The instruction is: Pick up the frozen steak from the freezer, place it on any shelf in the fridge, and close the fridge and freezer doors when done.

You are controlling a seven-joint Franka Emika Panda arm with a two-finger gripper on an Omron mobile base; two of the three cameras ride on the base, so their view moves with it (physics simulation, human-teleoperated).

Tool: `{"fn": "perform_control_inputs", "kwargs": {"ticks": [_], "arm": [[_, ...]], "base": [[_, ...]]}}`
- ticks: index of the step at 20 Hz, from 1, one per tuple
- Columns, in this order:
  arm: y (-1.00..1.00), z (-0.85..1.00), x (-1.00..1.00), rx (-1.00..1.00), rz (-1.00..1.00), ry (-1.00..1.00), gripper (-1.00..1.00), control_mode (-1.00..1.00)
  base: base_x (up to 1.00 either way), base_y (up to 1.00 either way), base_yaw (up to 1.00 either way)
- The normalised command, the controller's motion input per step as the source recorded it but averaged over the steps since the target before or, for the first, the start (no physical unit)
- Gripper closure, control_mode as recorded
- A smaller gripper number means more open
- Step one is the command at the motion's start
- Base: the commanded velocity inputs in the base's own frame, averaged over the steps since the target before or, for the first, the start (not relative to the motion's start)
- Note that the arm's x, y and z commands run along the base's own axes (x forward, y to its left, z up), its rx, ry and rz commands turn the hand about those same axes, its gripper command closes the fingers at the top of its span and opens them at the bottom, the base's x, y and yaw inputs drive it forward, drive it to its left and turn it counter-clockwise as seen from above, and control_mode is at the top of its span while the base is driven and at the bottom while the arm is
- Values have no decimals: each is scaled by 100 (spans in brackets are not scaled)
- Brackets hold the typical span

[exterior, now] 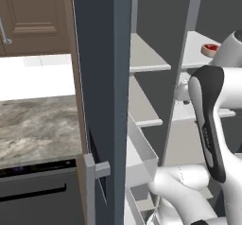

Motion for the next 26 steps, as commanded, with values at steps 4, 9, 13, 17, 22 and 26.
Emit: {"fn": "perform_control_inputs", "kwargs": {"ticks": [4,9,13,17,22,26], "arm": [[0,0,0,0,0,0,-100,100],[0,0,0,0,0,0,-100,100],[0,0,0,0,0,0,-100,100],[0,0,0,0,0,0,-100,100],[0,0,0,0,0,0,-100,100],[0,0,0,0,0,0,-100,100]], "base": [[-1,-45,2],[-12,-43,3],[-48,-2,0],[-62,0,0],[-62,9,0],[-51,11,0]]}}
